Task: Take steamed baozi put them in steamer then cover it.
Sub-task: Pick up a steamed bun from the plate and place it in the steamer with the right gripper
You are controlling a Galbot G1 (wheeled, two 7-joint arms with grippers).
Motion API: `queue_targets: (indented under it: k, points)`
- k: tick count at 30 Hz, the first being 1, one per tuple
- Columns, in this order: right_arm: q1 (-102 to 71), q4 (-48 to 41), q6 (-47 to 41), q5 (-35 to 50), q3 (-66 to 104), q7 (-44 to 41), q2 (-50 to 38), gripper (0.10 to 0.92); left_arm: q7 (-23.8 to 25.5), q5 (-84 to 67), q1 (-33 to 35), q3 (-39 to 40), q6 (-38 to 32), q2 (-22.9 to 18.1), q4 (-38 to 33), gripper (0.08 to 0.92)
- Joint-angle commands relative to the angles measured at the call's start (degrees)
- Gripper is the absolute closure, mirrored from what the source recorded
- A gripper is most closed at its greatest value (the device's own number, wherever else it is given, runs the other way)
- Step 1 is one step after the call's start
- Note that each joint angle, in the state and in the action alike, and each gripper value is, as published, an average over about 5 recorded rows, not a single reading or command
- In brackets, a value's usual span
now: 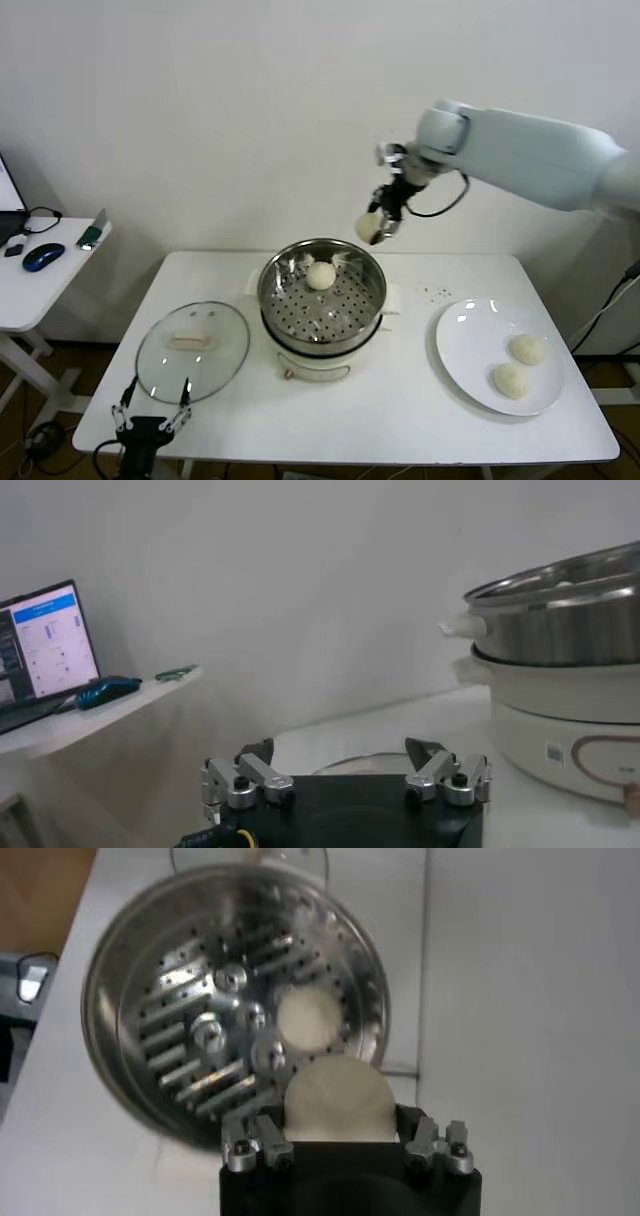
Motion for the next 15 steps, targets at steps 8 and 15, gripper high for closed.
queue_targets:
  k: [8,15]
  points:
    - [-4.41,-2.14,-2.84,7.00,-5.73,4.18,14.24,0.323,-0.23,0.29,-1.07,0.80,0.58,-0.39,-0.12,0.177]
    - [-9.30,-5.79,-2.60,5.28,-6.43,4.08,18.24,0.329,-0.24,0.15,-1.85,0.83,0.62,-0.54,0.62,0.177]
